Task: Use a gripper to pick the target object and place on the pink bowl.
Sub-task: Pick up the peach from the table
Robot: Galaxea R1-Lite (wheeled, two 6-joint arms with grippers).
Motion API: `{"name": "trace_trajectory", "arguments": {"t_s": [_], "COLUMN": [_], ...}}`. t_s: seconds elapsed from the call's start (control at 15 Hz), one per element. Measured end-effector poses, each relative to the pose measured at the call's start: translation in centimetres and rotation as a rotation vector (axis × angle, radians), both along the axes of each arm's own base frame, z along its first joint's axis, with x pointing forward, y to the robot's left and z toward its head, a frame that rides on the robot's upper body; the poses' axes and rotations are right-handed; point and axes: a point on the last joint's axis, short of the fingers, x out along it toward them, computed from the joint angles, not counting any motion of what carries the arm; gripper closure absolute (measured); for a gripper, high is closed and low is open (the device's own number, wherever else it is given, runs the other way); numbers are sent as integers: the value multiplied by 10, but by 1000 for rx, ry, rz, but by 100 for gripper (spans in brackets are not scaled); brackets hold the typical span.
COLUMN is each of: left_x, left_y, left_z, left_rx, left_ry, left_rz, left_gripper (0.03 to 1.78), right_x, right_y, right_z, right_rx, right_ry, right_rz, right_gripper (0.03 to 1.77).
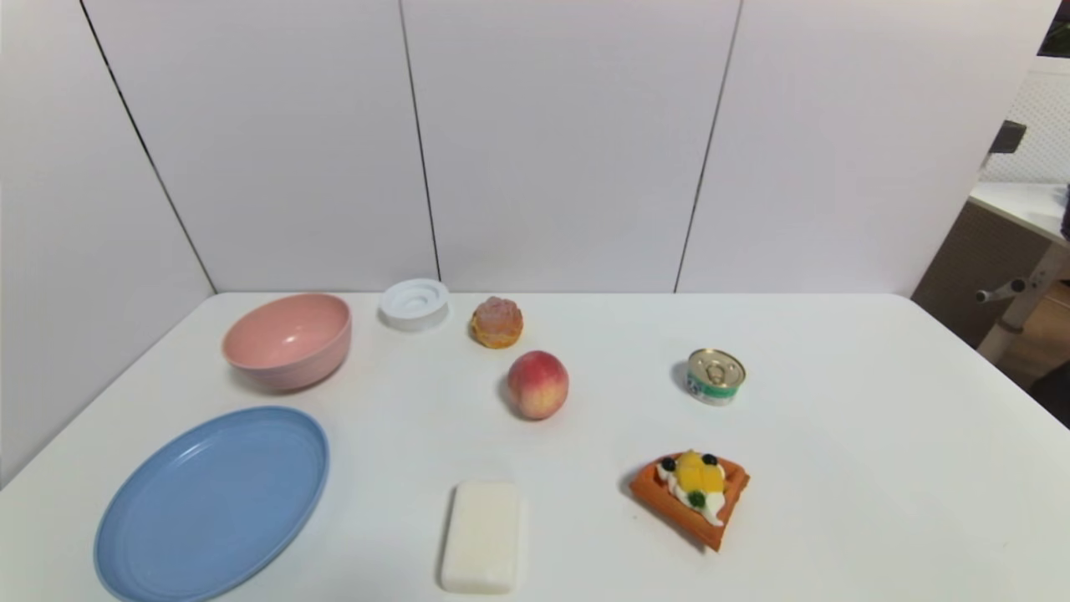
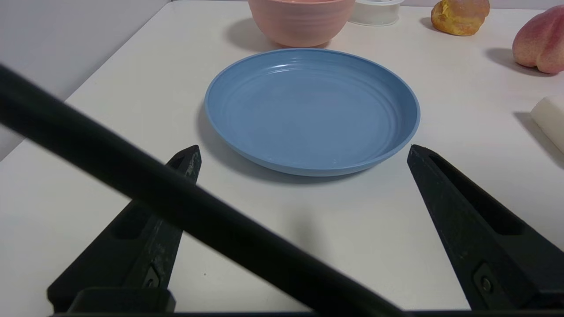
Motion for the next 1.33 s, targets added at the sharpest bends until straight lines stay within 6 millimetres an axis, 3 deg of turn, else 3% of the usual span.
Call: {"name": "trace_trajectory", "arguments": {"t_s": [1.33], "left_x": [2], "left_y": [0], "left_z": [3], "left_rx": [-4], "left_ry": [22], "left_rz": [0], "left_gripper": [12], "right_x": [0], "right_y": [0], "right_z": [0], "right_rx": [0], "right_ry": [0], "right_rz": [0], "right_gripper": [9]}}
